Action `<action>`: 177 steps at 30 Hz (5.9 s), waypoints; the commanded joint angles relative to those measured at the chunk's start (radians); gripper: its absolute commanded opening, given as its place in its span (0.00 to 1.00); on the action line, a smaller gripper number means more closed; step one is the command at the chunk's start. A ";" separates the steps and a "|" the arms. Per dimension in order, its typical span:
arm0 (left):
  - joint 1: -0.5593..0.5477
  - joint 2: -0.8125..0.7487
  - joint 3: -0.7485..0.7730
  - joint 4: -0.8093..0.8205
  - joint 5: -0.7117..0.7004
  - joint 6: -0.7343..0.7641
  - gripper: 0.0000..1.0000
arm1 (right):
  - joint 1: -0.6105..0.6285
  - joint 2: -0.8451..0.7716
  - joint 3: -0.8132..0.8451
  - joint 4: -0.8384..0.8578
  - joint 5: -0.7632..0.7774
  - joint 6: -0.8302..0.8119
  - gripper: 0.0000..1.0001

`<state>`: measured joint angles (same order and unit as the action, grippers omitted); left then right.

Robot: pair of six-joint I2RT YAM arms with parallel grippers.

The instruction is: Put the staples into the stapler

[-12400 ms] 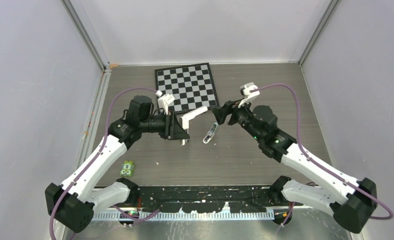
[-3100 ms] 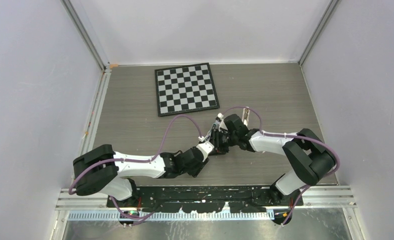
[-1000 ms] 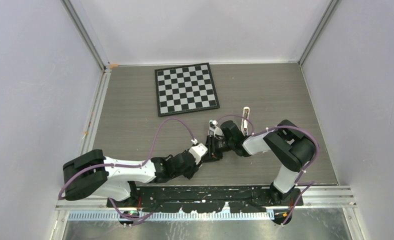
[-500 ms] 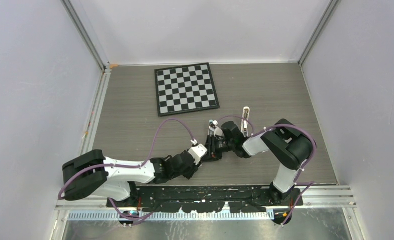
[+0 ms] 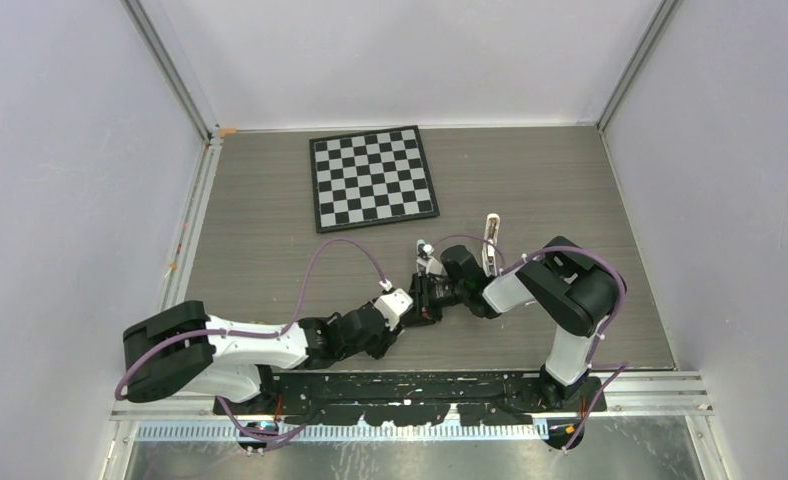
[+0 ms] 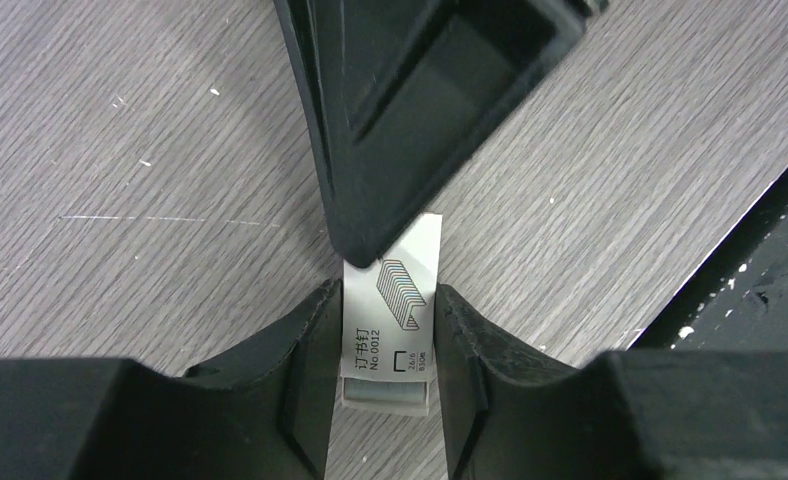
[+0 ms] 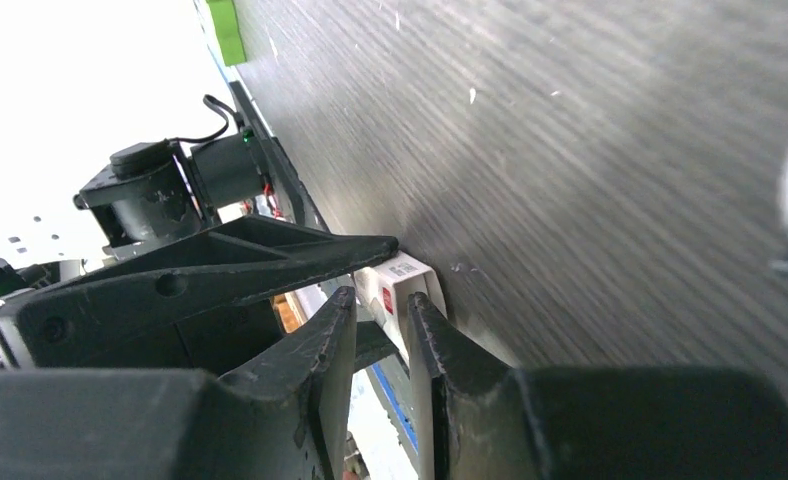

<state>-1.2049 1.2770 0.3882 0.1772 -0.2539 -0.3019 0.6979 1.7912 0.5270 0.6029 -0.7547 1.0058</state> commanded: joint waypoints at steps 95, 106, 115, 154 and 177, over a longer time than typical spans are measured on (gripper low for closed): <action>-0.004 0.042 0.132 -0.154 0.060 0.025 0.66 | -0.140 -0.256 -0.070 -0.238 -0.037 -0.216 0.01; 0.006 0.149 0.179 -0.110 0.117 0.062 0.61 | -0.140 -0.253 -0.068 -0.242 -0.043 -0.214 0.01; 0.006 0.124 0.162 -0.128 0.124 0.051 0.55 | -0.148 -0.250 -0.071 -0.241 -0.037 -0.225 0.01; 0.007 0.104 0.140 -0.129 0.109 0.045 0.28 | -0.231 -0.335 -0.073 -0.405 -0.019 -0.316 0.01; 0.012 0.049 0.182 -0.199 0.038 0.004 0.41 | -0.431 -0.650 -0.022 -0.698 0.313 -0.343 0.01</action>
<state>-1.2011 1.3697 0.5442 -0.0113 -0.1886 -0.2726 0.2836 1.1812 0.4538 -0.1005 -0.5339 0.6640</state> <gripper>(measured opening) 0.372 0.020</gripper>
